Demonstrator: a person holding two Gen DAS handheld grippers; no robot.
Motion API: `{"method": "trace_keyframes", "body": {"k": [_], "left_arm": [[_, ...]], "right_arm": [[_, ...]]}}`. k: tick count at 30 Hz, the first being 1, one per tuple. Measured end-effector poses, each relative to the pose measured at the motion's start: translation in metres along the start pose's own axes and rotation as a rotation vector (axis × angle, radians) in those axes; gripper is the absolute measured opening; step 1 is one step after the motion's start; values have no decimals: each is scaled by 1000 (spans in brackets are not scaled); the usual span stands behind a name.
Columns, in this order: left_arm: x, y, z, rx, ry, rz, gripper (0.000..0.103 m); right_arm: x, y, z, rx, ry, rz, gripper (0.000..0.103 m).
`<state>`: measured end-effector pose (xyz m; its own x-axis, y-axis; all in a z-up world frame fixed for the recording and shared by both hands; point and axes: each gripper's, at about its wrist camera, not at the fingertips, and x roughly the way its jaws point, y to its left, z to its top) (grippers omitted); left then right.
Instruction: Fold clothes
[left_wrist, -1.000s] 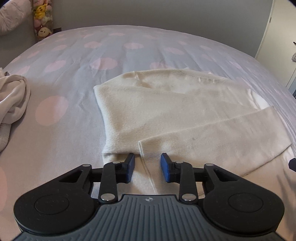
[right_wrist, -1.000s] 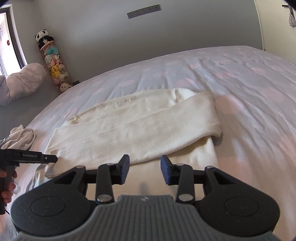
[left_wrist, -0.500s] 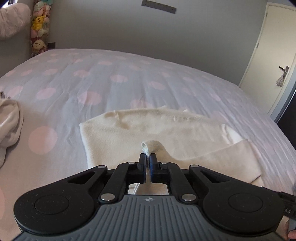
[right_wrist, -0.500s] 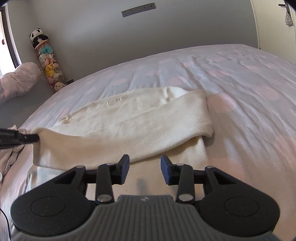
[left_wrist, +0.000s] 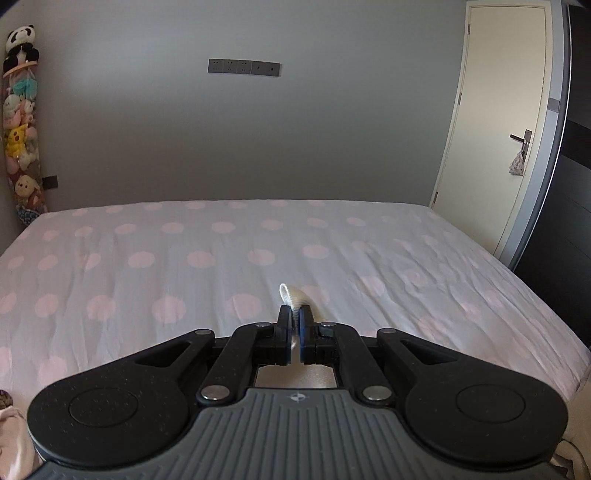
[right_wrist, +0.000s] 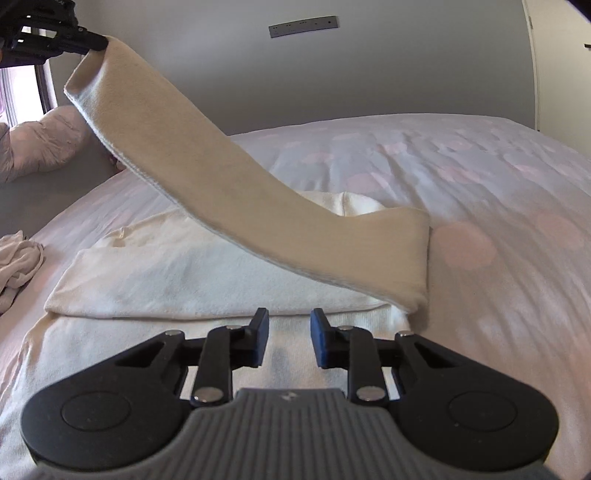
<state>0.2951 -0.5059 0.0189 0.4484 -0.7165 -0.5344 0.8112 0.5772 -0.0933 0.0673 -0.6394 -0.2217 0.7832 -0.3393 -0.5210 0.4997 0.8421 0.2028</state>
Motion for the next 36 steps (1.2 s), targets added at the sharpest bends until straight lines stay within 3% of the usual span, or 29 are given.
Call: {"method": "trace_keyframes", "body": {"k": [4,6,8,10,13,20,25,31,33,36], "left_arm": [[-1,7,1,0,-3,30,2],[1,14,-1,-5,4,49,2],[2,22,-4,-10,10,67,2],[5,32,-11,-17,28,91,2],[19,57,-40,-43,107,143,2],[59,121,-127,-165,307,218,2],[70,137,-158,-206,369,208,2],[78,147,-175,-271,391,168,5],[69,153,-176,-303,380,148,18],[59,156,-179,-325,366,111,26]], "right_arm": [[9,-13,9,40,-31,-45,28],[9,-16,9,51,-28,-86,22],[9,-20,9,63,-25,-128,5],[8,-24,10,74,-22,-169,4],[8,-29,10,91,-17,-224,1],[10,-34,6,121,12,-233,0],[12,-37,3,143,33,-239,0],[13,-41,1,167,54,-243,0],[12,-42,0,172,56,-241,0],[12,-42,0,180,58,-239,0]]}}
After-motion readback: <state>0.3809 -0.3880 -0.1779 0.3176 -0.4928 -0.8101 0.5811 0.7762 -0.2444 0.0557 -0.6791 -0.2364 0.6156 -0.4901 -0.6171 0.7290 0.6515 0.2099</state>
